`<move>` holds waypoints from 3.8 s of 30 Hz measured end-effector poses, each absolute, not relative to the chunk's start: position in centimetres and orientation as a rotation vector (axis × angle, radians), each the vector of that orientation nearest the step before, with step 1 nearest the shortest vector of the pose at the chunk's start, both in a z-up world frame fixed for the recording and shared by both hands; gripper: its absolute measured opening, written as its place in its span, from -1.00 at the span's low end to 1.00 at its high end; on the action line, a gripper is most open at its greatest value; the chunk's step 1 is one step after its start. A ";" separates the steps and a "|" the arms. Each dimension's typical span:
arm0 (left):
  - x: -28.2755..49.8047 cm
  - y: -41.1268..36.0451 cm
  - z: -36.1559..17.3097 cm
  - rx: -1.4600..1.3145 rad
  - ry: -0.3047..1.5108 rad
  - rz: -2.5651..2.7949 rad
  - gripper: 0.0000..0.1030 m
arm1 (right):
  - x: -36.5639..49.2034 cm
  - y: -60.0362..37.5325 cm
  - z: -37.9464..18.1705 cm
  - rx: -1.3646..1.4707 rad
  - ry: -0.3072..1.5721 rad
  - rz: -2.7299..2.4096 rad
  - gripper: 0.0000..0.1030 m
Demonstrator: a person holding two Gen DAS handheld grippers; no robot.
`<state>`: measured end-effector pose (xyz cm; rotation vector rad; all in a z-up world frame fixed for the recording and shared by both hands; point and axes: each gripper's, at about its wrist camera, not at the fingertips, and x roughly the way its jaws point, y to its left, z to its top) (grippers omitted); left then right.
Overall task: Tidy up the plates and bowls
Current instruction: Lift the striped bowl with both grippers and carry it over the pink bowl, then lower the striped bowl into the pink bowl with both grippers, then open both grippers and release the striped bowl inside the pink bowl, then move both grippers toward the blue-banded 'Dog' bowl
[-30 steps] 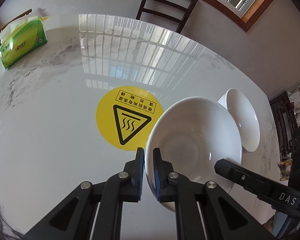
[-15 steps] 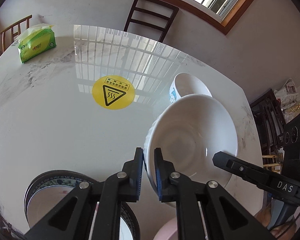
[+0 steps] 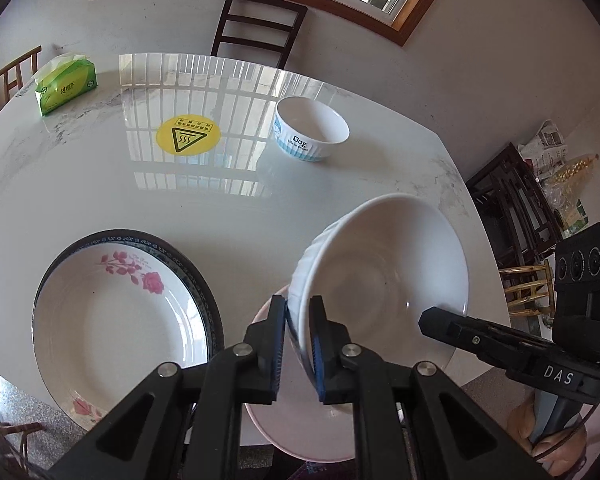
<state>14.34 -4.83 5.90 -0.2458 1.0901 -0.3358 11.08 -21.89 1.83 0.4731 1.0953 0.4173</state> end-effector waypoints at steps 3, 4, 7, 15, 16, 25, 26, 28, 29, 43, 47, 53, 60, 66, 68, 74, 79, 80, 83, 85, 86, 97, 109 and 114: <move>12.6 -5.4 5.6 -0.229 1.102 -0.337 -0.76 | 9.4 -22.1 1.1 0.479 1.099 0.421 -0.62; 12.4 -5.4 5.5 -0.221 1.106 -0.338 -0.76 | 9.0 -22.0 0.9 0.477 1.101 0.423 -0.62; 11.2 -5.7 4.7 -0.202 1.121 -0.333 -0.76 | 8.2 -22.1 0.2 0.475 1.111 0.425 -0.62; 10.5 -6.1 3.2 -0.165 1.153 -0.316 -0.76 | 7.5 -22.3 -1.2 0.467 1.140 0.418 -0.62; 10.4 -6.3 3.1 -0.164 1.155 -0.314 -0.76 | 7.5 -22.3 -1.3 0.466 1.144 0.416 -0.62; 10.3 -6.4 2.1 -0.132 1.161 -0.300 -0.76 | 7.6 -22.4 -2.4 0.461 1.175 0.404 -0.63; 10.2 -6.4 2.0 -0.129 1.161 -0.299 -0.76 | 7.6 -22.3 -2.5 0.462 1.179 0.404 -0.63; 10.2 -6.5 2.0 -0.118 1.154 -0.297 -0.76 | 7.7 -22.2 -2.7 0.459 1.187 0.403 -0.63; 10.1 -6.7 2.0 -0.114 1.152 -0.297 -0.76 | 7.8 -22.2 -2.8 0.457 1.189 0.402 -0.63; 10.0 -7.2 1.8 -0.054 1.128 -0.284 -0.76 | 8.1 -22.1 -2.7 0.447 1.194 0.396 -0.63; 9.9 -7.1 1.7 -0.048 1.126 -0.284 -0.76 | 8.1 -22.1 -2.8 0.449 1.193 0.395 -0.63; 10.0 -7.2 1.5 -0.038 1.131 -0.282 -0.76 | 8.1 -22.1 -2.7 0.450 1.192 0.395 -0.63; 10.2 -7.3 1.4 -0.033 1.136 -0.282 -0.76 | 8.2 -22.2 -2.7 0.449 1.192 0.396 -0.63; 10.2 -7.6 1.3 -0.018 1.137 -0.280 -0.76 | 8.4 -22.4 -2.7 0.460 1.190 0.399 -0.62; 10.2 -7.6 1.3 -0.015 1.139 -0.278 -0.75 | 8.4 -22.4 -2.7 0.460 1.189 0.400 -0.62; 10.2 -7.6 1.3 -0.015 1.155 -0.285 -0.72 | 8.4 -22.6 -2.8 0.470 1.185 0.404 -0.61; 10.3 -7.6 1.5 -0.017 1.185 -0.311 -0.58 | 8.3 -22.7 -2.8 0.483 1.182 0.410 -0.59; 10.3 -7.5 1.5 -0.019 1.184 -0.311 -0.57 | 8.3 -22.7 -2.8 0.481 1.181 0.411 -0.59; 10.4 -7.4 1.6 -0.020 1.192 -0.312 -0.56 | 8.2 -22.7 -2.7 0.477 1.177 0.410 -0.58; 10.3 -7.4 1.9 -0.010 1.194 -0.311 -0.55 | 8.2 -22.7 -2.5 0.472 1.170 0.408 -0.58; 10.4 -7.3 2.2 -0.003 1.192 -0.305 -0.55 | 8.2 -22.7 -2.5 0.473 1.169 0.408 -0.58; 10.0 -6.2 7.1 0.025 0.966 -0.278 -0.29 | 8.2 -23.7 -1.0 0.500 1.098 0.430 -0.46; 17.4 -4.7 7.3 -0.065 0.889 -0.298 -0.28 | 12.4 -27.6 -0.2 0.302 0.903 0.309 -0.11; 22.7 -5.2 5.5 -0.092 0.987 -0.371 -0.28 | 16.4 -30.0 -2.3 0.389 0.914 0.276 -0.11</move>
